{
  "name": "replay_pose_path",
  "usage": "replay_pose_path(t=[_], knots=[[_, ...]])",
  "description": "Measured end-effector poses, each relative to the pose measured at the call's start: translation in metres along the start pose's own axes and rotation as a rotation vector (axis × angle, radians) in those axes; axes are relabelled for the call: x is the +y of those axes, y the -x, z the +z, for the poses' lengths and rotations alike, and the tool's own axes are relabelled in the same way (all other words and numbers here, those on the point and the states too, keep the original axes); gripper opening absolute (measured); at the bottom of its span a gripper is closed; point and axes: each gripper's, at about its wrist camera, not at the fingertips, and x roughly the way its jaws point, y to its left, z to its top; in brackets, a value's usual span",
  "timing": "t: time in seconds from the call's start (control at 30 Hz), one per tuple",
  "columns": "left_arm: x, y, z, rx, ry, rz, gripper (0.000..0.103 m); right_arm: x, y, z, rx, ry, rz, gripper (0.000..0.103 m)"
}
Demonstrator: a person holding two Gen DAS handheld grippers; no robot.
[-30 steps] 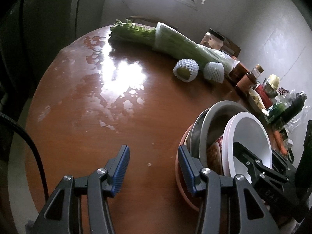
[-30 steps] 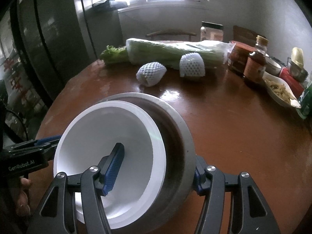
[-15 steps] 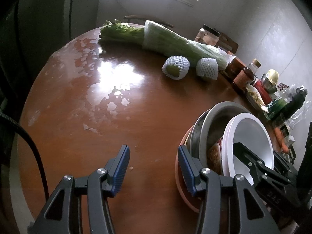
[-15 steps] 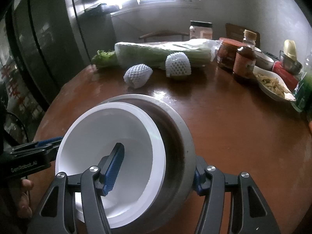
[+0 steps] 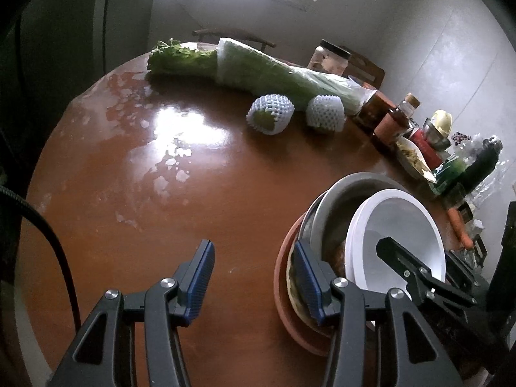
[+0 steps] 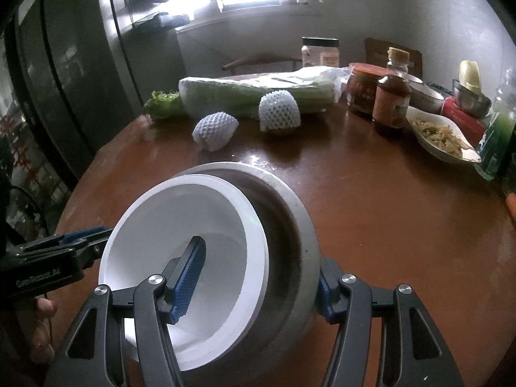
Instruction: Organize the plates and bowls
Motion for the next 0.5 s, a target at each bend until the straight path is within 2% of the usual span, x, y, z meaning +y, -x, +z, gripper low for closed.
replay_pose_path(t=[0.5], knots=[[-0.011,-0.004,0.000,0.001,-0.019,-0.004,0.051,-0.010,0.003,-0.001,-0.005,-0.015,-0.011,0.062]])
